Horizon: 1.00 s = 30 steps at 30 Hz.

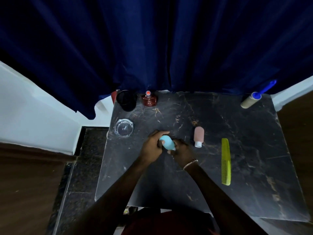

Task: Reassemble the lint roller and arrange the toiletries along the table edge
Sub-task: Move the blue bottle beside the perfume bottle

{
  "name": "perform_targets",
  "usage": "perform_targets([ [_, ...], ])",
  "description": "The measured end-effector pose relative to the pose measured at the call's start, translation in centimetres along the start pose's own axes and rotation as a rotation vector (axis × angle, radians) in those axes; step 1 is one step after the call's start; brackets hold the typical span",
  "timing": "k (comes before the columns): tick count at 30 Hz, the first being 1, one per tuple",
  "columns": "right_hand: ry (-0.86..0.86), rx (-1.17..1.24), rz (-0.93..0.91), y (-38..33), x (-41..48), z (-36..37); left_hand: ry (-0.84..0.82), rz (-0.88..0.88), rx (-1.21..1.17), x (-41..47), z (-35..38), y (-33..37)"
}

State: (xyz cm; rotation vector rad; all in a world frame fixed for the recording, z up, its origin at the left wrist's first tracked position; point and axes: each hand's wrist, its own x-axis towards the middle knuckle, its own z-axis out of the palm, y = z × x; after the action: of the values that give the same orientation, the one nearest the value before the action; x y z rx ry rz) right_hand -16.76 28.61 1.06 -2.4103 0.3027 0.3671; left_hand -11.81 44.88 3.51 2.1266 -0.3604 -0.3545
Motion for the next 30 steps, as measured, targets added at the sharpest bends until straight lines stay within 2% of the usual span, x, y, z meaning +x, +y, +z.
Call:
perform_targets([
  [5,-0.028,0.06,0.029,-3.7,2.7,1.0,0.067,-0.104,-0.08,1.2,-2.6,-1.2],
  [8,-0.03,0.118,0.042,-5.5,4.7,1.4,0.103,-0.175,-0.04,2.2,-3.8,-2.1],
  [15,0.056,0.086,0.039,-8.7,8.6,2.4,0.008,-0.281,0.053,4.4,-5.4,-4.3],
  [20,0.024,0.031,0.086,-9.4,11.3,3.1,-0.063,-0.389,-0.087,6.3,-4.8,-5.3],
  [30,0.028,0.012,0.107,-9.9,15.3,4.1,-0.105,-0.401,-0.204,9.2,-5.8,-6.7],
])
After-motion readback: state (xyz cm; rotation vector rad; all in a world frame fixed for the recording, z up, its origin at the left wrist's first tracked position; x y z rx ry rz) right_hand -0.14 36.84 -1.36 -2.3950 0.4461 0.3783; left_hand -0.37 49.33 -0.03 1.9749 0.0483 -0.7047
